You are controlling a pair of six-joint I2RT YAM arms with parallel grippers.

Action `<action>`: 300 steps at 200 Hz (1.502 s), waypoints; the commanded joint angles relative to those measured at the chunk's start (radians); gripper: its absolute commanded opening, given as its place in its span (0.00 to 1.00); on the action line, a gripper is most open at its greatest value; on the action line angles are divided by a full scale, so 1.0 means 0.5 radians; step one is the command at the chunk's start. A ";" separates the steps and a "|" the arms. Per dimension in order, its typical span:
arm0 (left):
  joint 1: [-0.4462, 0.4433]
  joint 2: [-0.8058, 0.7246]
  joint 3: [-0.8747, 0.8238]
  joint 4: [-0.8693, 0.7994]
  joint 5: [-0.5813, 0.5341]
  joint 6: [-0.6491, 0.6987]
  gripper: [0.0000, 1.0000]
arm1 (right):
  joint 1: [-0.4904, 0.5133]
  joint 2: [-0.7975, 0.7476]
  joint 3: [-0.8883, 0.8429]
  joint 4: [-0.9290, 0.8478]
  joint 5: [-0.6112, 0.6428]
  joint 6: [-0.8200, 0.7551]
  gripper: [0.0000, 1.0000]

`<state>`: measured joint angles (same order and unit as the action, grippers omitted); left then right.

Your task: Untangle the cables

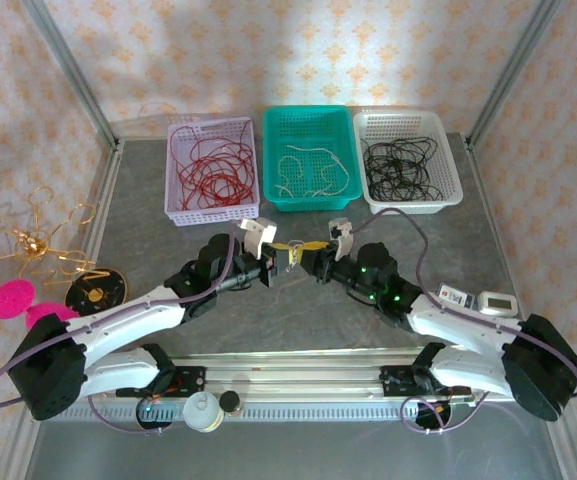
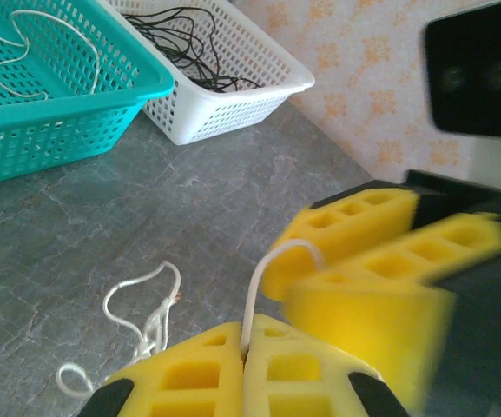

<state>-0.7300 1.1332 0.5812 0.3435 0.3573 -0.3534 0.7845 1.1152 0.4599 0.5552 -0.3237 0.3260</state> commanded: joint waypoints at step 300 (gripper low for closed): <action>-0.191 -0.600 0.739 -1.076 -0.087 -0.105 0.00 | -0.026 0.177 -0.590 0.454 0.552 0.040 0.34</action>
<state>-0.8185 0.8391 0.9253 -0.1307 0.3275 -0.4183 0.7765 1.3811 0.2050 0.7845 0.0612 0.4416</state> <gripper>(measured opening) 0.041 0.263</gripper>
